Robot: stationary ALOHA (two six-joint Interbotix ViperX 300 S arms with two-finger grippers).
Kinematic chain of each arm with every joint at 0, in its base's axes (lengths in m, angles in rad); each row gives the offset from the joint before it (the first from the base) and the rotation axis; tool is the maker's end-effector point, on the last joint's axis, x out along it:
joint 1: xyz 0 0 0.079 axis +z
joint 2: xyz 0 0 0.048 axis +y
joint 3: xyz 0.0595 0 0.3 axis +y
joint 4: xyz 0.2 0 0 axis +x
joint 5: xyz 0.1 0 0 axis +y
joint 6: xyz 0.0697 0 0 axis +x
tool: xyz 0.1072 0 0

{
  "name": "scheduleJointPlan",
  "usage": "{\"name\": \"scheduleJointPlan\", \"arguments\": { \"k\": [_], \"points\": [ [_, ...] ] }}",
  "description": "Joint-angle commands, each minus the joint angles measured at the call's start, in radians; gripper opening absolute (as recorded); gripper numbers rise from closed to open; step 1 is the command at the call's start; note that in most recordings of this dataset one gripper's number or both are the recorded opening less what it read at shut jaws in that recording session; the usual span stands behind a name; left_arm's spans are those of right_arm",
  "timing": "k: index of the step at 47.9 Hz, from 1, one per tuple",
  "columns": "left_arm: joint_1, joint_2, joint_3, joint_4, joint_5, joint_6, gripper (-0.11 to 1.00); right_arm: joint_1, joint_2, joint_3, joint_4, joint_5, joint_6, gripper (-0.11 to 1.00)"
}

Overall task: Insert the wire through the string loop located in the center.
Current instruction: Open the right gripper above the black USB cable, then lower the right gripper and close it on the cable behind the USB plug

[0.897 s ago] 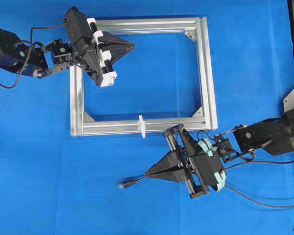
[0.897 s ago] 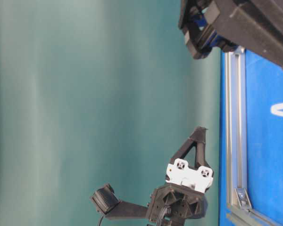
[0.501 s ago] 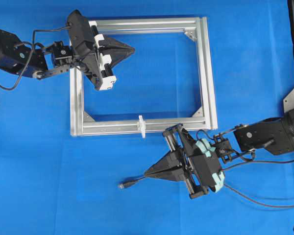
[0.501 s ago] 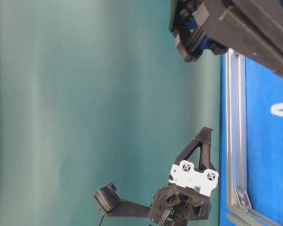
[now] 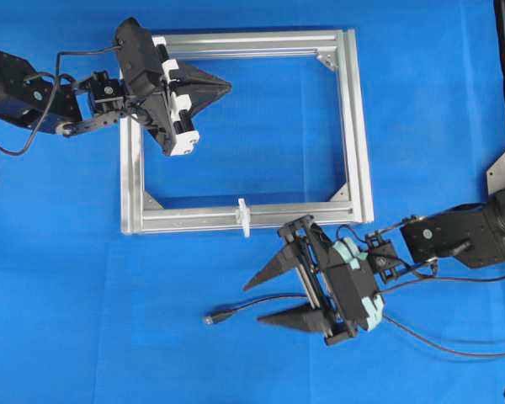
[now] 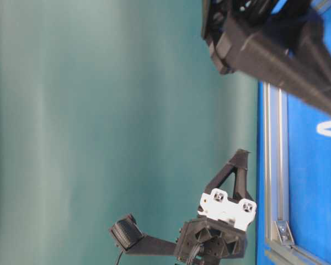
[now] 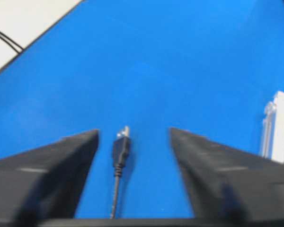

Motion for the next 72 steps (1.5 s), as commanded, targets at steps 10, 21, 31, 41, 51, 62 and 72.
{"name": "scheduleJointPlan", "arguments": {
  "k": [10,21,31,41,51,62,72],
  "points": [
    [-0.002,-0.031,-0.006,0.003,-0.005,0.003,0.00,0.011,-0.031,-0.021,0.005,0.008,0.011,0.85],
    [0.000,-0.032,-0.006,0.003,-0.005,0.003,0.00,0.012,-0.026,-0.025,0.008,0.023,0.015,0.89],
    [0.000,-0.032,-0.006,0.003,-0.005,0.003,0.00,0.012,0.026,-0.043,0.044,0.052,0.017,0.89],
    [0.000,-0.032,-0.006,0.003,-0.005,0.003,0.00,0.012,0.095,-0.069,0.081,0.077,0.028,0.89],
    [0.005,-0.032,-0.005,0.003,-0.005,0.003,0.00,0.012,0.155,-0.083,0.115,0.075,0.037,0.89],
    [0.008,-0.032,-0.002,0.003,-0.005,0.003,0.00,0.012,0.204,-0.097,0.127,0.077,0.051,0.87],
    [0.009,-0.035,0.005,0.003,-0.005,0.005,0.00,0.011,0.215,-0.097,0.129,0.077,0.051,0.85]
  ]
}}
